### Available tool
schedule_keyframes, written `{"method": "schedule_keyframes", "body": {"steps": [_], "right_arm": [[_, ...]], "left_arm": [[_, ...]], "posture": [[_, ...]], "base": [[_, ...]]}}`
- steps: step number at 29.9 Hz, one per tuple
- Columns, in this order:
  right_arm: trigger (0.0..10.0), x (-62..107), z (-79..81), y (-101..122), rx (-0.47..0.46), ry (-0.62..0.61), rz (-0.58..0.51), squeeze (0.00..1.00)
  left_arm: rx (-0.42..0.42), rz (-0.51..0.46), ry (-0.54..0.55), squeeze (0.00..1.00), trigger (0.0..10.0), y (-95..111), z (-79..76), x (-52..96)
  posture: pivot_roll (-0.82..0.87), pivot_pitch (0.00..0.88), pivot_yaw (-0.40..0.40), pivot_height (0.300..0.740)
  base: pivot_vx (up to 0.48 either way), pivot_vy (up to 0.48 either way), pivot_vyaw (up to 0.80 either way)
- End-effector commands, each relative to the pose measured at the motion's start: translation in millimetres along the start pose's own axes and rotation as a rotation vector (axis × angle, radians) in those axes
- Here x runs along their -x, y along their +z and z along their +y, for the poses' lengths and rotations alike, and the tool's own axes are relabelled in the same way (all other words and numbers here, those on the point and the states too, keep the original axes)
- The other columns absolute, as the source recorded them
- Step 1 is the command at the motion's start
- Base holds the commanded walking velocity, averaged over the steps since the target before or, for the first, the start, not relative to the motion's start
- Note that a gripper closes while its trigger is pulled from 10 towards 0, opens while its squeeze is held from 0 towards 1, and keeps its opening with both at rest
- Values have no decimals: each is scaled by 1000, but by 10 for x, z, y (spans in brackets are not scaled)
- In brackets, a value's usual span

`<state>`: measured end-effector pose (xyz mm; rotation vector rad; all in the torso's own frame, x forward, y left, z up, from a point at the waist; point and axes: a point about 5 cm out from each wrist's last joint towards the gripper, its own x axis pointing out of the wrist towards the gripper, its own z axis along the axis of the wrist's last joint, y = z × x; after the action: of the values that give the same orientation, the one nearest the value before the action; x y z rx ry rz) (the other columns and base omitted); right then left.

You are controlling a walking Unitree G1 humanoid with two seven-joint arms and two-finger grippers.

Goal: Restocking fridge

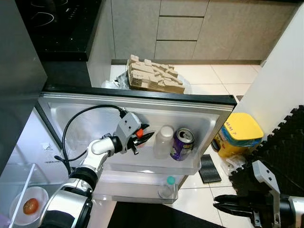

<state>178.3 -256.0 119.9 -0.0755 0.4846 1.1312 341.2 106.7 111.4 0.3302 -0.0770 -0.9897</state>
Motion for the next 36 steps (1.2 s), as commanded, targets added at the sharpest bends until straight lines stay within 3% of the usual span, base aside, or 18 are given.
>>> {"method": "schedule_keyframes", "body": {"steps": [1, 28, 29, 30, 31, 32, 33, 35, 36], "right_arm": [[10000, 16, 22, 26, 3, 1, -3, 0], [10000, 3, 56, 60, 10, 3, -14, 0], [10000, 4, 54, 70, 15, 3, -16, 0], [10000, 5, 52, 82, 19, 3, -19, 0], [10000, 5, 52, 82, 19, 3, -19, 0], [10000, 5, 50, 91, 23, 2, -21, 0], [10000, 5, 50, 91, 23, 2, -21, 0], [10000, 4, 46, 104, 31, 0, -27, 0], [10000, 4, 46, 104, 31, 0, -27, 0]], "left_arm": [[-19, 27, -23, 0, 10000, -8, -4, -21], [121, 83, -19, 0, 10000, -109, -8, -42], [126, 87, -17, 24, 10000, -112, 1, -36], [136, 89, -16, 180, 10000, -114, 12, -29], [136, 89, -16, 180, 10000, -114, 12, -29], [141, 91, -17, 294, 10000, -115, 19, -24], [141, 91, -17, 294, 10000, -115, 19, -24], [147, 96, -18, 502, 10000, -121, 24, -17], [147, 96, -18, 502, 10000, -121, 24, -17]], "posture": [[-63, 112, -30, 740], [-62, 114, -25, 740], [-62, 114, -25, 740], [-62, 114, -25, 740], [-62, 114, -25, 740], [-62, 114, -25, 740], [-62, 114, -25, 740], [-62, 108, -28, 740], [-62, 108, -28, 740]], "base": [[0, 0, 0], [0, 0, 0], [0, 0, 0], [0, 0, 0], [0, 0, 0], [0, 0, 0], [0, 0, 0], [0, 0, 0], [0, 0, 0]]}}
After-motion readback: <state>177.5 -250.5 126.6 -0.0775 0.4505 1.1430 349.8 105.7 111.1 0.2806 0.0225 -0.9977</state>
